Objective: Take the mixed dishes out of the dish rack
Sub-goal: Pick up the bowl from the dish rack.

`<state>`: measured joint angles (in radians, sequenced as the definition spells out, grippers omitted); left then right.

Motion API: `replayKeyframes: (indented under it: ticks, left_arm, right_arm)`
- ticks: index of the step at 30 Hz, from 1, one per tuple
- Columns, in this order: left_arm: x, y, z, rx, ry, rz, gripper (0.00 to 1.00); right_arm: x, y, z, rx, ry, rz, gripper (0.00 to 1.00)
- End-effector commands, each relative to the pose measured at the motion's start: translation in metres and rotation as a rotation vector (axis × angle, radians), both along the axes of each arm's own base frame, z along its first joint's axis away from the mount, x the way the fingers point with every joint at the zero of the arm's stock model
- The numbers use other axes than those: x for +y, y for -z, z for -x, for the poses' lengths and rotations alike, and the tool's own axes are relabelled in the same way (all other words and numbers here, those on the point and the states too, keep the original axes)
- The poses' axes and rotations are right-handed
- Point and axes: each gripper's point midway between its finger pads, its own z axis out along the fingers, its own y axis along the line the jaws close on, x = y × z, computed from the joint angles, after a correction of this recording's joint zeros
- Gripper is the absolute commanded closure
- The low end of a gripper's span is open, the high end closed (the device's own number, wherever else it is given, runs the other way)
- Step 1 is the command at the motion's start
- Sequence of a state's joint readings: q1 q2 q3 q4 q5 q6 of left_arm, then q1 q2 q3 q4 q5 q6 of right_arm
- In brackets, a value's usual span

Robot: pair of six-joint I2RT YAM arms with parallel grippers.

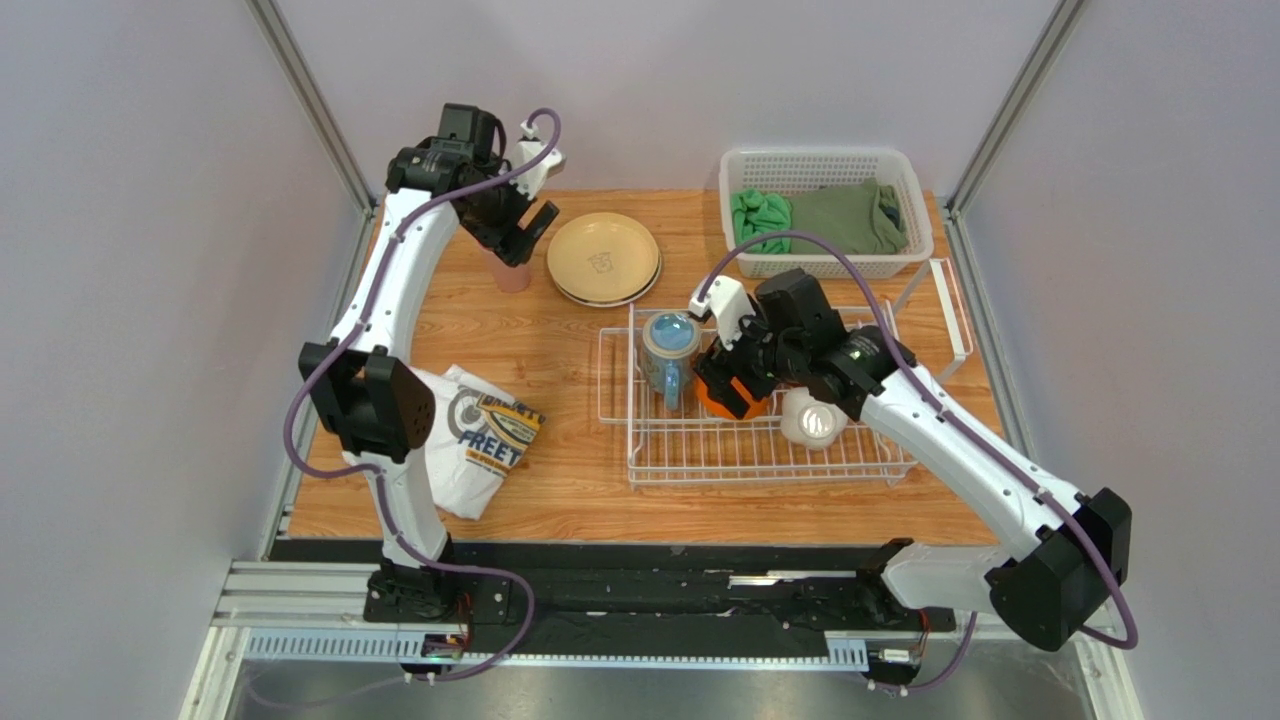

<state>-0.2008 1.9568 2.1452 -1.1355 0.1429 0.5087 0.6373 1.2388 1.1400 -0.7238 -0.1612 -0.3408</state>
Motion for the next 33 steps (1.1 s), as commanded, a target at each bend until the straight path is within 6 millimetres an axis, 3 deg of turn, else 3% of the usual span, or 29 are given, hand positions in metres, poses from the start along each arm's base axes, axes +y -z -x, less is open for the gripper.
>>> replayKeyframes:
  ticks: [1, 6, 11, 15, 19, 25, 33]
  left_arm:
    - [-0.011, -0.033, 0.021, -0.070, -0.013, 0.109, 0.12]
    - [-0.005, -0.042, 0.037, -0.103, -0.034, 0.114, 0.13]
    - [0.000, -0.041, 0.049, -0.116, -0.043, 0.102, 0.12]
    - [0.001, -0.042, 0.058, -0.122, -0.041, 0.108, 0.12]
    - [0.004, -0.040, 0.069, -0.121, -0.035, 0.105, 0.12]
    - [0.006, -0.036, 0.080, -0.131, -0.025, 0.101, 0.12]
    - [0.009, -0.029, 0.089, -0.131, -0.017, 0.090, 0.12]
  right_arm:
    - [0.030, -0.029, -0.004, 0.017, -0.002, -0.120, 0.26]
    - [0.042, -0.026, -0.016, 0.079, 0.101, -0.149, 0.27]
    - [0.044, -0.019, -0.034, 0.072, 0.181, -0.108, 0.28]
    - [0.042, -0.020, -0.035, 0.061, 0.187, -0.078, 0.28]
    - [0.029, -0.011, -0.035, 0.047, 0.200, 0.013, 0.27]
    - [0.001, 0.019, -0.031, -0.009, 0.234, 0.207, 0.24]
    - [-0.009, 0.038, -0.017, -0.085, 0.177, 0.352, 0.18]
